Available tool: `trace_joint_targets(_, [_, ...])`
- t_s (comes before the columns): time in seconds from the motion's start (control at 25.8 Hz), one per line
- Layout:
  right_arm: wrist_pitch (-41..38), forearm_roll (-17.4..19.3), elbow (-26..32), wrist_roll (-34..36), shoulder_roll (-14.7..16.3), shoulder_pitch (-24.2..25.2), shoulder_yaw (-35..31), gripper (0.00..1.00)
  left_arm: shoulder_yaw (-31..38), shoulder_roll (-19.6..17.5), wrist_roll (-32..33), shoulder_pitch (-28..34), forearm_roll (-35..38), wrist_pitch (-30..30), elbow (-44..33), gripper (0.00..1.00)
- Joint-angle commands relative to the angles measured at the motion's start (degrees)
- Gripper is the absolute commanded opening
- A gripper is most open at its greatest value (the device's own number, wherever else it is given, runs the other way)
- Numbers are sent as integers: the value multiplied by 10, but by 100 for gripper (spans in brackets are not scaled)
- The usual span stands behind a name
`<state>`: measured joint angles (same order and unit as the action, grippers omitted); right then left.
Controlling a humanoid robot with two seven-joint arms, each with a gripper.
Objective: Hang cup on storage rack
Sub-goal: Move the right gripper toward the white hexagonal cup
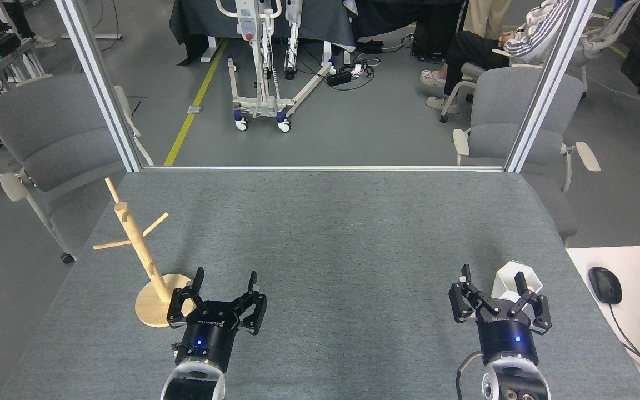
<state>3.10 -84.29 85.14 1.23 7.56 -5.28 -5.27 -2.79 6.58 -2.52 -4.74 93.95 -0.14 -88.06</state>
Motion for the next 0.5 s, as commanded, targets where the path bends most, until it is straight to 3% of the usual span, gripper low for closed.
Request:
trace_joint_targets(0.0, [0, 0, -1, 1, -3, -3, 0, 100, 1, -1, -6, 2, 0, 1, -1, 99])
trace_joint_targets(0.31, [-24, 1, 0, 2, 11, 4, -1, 100, 0, 4, 1, 3, -1, 2, -3, 100])
trace_joint_targets(0.46, [-75, 22, -2, 42, 76, 41, -32, 100, -1, 4, 0, 3, -1, 0, -3, 100])
